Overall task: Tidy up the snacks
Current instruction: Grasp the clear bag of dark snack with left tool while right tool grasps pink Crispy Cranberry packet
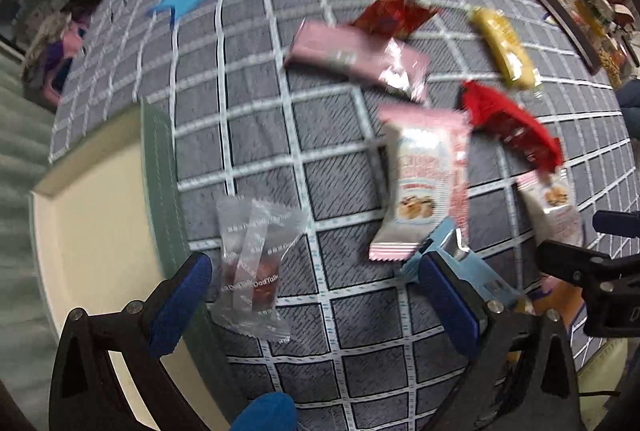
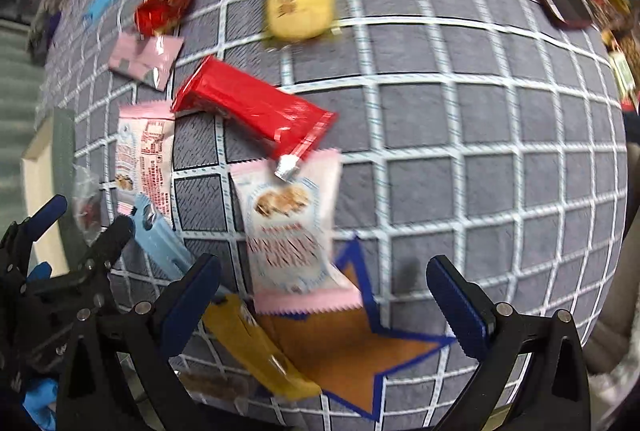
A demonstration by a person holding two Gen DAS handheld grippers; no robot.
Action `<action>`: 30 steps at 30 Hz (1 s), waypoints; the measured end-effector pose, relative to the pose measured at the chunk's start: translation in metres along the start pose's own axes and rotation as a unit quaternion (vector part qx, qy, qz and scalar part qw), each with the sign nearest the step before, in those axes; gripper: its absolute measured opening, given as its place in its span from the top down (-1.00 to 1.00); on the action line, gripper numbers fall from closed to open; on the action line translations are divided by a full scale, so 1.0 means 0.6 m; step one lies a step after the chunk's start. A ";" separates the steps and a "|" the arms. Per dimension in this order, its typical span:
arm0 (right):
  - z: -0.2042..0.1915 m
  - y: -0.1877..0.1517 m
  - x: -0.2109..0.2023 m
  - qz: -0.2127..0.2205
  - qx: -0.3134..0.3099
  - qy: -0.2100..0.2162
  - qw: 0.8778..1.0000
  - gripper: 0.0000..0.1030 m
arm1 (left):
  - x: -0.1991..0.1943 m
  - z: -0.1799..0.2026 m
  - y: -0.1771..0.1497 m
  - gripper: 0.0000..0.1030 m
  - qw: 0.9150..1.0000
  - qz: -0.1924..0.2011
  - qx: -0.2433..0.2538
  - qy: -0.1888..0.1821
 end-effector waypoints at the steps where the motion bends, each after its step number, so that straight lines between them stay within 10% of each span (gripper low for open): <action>1: -0.009 0.000 0.004 -0.004 -0.004 -0.003 1.000 -0.98 | 0.005 -0.001 -0.001 -1.00 1.000 -0.003 -0.002 -0.002; 8: -0.050 -0.014 0.003 -0.001 -0.048 -0.053 0.997 0.04 | 0.046 -0.012 -0.005 -1.00 0.998 -0.024 -0.031 -0.041; 22: -0.029 0.000 -0.001 -0.005 -0.059 -0.047 0.997 -0.18 | 0.066 -0.086 -0.047 -0.99 0.995 -0.072 -0.046 -0.043; 23: -0.035 0.000 -0.002 -0.001 -0.061 -0.052 0.997 0.17 | 0.067 -0.082 -0.039 -0.89 0.995 -0.075 -0.049 -0.044; 28: -0.036 -0.012 -0.016 -0.009 -0.028 -0.005 1.000 0.21 | 0.043 -0.055 -0.019 0.30 0.998 -0.051 -0.017 -0.046; 30: -0.026 -0.021 -0.027 -0.010 -0.013 0.012 1.000 0.21 | 0.040 -0.053 -0.022 0.41 0.997 -0.057 -0.017 -0.056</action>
Point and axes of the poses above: each gripper's, at about its wrist camera, not at the fingertips, and x roughly the way its jaws point, z to its right, y to its top, the point moved 10 cm from there along x, roughly the way its jaws point, and after that the axes turned 2 degrees about -y, right-handed, at the moved point
